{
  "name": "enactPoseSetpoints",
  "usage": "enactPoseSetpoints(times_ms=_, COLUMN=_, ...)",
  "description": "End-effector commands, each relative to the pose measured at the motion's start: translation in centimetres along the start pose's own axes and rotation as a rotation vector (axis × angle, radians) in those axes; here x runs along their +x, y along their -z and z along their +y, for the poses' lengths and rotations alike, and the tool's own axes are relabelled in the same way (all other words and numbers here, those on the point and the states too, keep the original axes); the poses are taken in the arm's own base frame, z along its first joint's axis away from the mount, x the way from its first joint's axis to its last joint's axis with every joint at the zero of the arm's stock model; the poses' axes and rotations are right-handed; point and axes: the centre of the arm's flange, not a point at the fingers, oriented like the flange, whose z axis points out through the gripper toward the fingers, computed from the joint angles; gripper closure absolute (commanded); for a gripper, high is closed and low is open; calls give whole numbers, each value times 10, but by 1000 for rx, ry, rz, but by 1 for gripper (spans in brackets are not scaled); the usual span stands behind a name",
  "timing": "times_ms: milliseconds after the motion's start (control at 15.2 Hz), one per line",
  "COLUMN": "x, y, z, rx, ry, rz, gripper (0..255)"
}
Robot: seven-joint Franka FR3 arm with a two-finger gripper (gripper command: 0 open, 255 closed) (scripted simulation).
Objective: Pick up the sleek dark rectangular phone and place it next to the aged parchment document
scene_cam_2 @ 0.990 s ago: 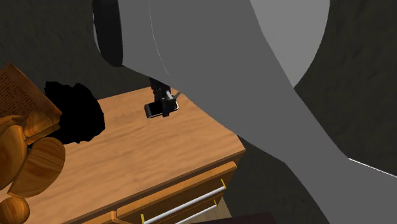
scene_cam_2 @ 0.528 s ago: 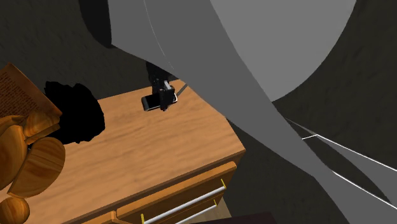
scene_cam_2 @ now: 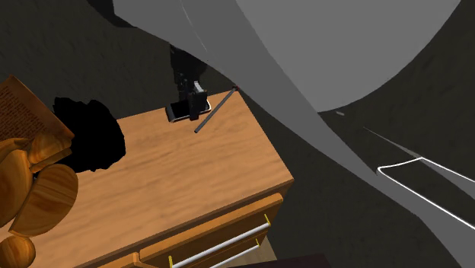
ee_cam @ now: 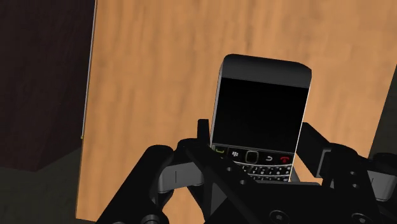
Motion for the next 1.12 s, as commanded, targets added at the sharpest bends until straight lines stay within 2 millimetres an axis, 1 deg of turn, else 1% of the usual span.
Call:
enactPoseSetpoints(times_ms=0, x=-4, y=10, z=-1, rx=0, ry=0, rz=0, gripper=255)
enactPoseSetpoints(times_ms=1056, x=-22, y=93, z=-2, rx=0, ry=0, rz=0, gripper=255)
